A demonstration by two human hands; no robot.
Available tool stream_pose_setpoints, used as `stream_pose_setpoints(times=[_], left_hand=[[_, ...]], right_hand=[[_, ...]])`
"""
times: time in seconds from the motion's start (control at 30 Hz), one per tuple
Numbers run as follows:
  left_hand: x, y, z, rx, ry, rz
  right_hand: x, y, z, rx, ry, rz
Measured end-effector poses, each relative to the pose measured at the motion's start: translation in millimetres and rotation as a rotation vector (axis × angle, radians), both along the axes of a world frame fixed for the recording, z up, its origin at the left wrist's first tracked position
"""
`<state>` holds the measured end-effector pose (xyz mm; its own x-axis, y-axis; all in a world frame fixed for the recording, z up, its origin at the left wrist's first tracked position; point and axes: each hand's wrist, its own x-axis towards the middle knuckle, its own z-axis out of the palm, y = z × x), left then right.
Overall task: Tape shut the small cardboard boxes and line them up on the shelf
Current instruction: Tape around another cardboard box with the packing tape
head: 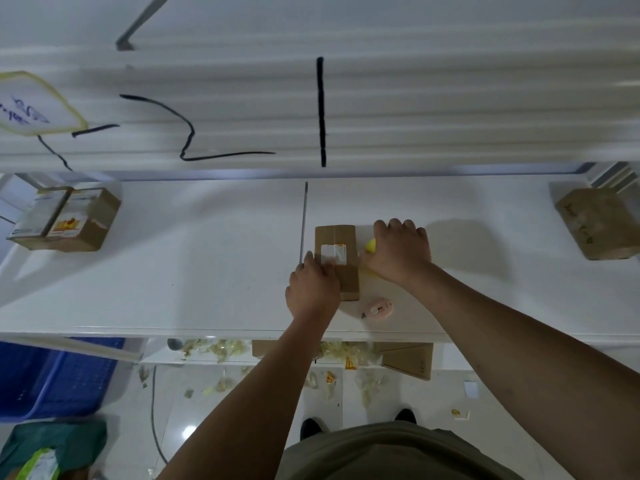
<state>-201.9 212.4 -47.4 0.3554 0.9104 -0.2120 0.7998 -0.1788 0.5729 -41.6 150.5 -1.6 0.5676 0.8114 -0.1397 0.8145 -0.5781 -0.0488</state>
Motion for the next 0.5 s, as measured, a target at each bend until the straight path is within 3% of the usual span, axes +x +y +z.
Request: stream_pose_setpoints(times=[0.1, 0.2, 0.3, 0.4, 0.5], left_hand=[[1, -1, -5, 0.001, 0.012, -0.027], [2, -6, -12, 0.003, -0.009, -0.028], [1, -8, -15, 0.041, -0.010, -0.037], [2, -7, -15, 0.058, 0.032, -0.060], [2, -6, -16, 0.065, 0.079, -0.079]], right_hand=[[20, 4, 13, 0.089, 0.396, -0.082], [56, -9, 19, 0.313, 0.844, -0.179], [74, -46, 15, 0.292, 1.126, -0.241], [71, -70, 3, 0.279, 1.208, -0.293], [71, -73, 8, 0.432, 1.111, -0.298]])
